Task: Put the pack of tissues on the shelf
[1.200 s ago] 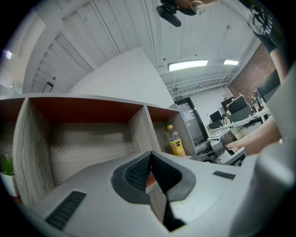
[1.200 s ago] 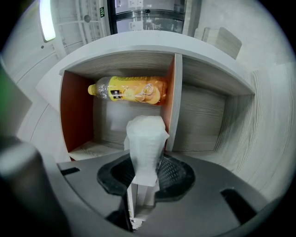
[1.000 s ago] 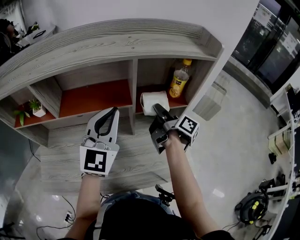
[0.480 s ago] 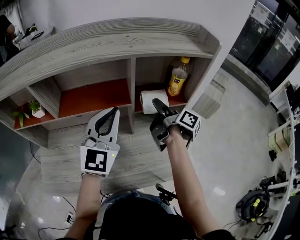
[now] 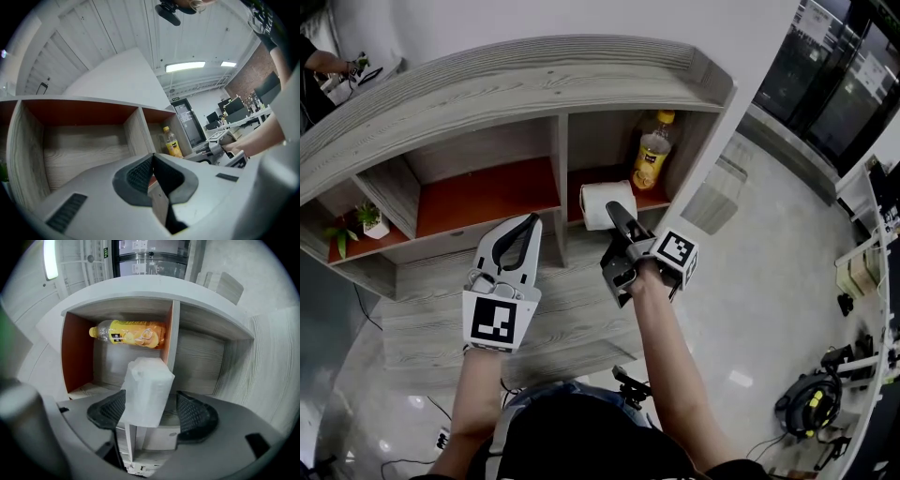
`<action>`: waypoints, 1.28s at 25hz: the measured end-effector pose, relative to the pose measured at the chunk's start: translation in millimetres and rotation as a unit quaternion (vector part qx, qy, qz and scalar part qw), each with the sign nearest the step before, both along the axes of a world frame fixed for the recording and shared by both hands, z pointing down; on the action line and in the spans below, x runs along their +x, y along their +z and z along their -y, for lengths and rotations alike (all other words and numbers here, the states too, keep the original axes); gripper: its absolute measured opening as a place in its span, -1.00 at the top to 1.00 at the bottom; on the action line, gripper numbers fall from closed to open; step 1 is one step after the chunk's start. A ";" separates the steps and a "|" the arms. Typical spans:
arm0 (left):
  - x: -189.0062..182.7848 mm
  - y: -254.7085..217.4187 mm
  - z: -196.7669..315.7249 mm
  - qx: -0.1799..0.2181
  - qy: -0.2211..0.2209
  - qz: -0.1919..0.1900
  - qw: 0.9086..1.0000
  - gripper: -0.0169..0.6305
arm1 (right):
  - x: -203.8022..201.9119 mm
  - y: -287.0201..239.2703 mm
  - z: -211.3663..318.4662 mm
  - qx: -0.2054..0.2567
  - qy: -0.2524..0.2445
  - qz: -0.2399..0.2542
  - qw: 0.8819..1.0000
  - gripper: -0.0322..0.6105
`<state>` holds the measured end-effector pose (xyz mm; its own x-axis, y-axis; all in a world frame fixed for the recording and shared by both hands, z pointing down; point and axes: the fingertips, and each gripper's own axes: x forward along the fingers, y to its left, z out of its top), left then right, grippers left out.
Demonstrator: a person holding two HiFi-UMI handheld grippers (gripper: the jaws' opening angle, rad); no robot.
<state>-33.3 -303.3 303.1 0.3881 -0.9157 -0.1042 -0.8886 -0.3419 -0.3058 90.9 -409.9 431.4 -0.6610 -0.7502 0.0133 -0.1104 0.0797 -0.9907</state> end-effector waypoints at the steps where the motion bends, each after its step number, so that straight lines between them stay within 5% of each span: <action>1: -0.4 0.2 -0.2 0.000 0.001 0.000 1.000 0.91 | 2.2 0.2 -2.3 0.003 0.003 0.001 1.000 -0.12; 10: 4.3 1.2 -1.5 0.002 0.014 0.002 1.000 0.91 | 26.1 5.7 -28.8 0.023 0.024 0.021 0.999 -0.12; 15: 9.1 4.3 -3.7 -0.006 0.021 -0.003 1.000 0.91 | 30.4 2.6 -39.5 0.035 0.030 -0.020 0.999 -0.09; 20: 11.7 7.1 -6.7 -0.009 0.023 -0.003 1.000 0.91 | 30.9 0.0 -40.3 0.052 0.037 -0.042 0.997 0.52; 26: 4.6 7.4 -7.8 0.012 0.020 0.007 1.000 0.91 | 25.8 2.9 -31.0 0.053 0.039 -0.047 0.997 0.59; 32: -1.3 8.5 -7.0 -0.009 0.009 -0.002 1.000 0.91 | 24.6 4.0 -18.6 0.051 0.044 -0.049 0.997 0.60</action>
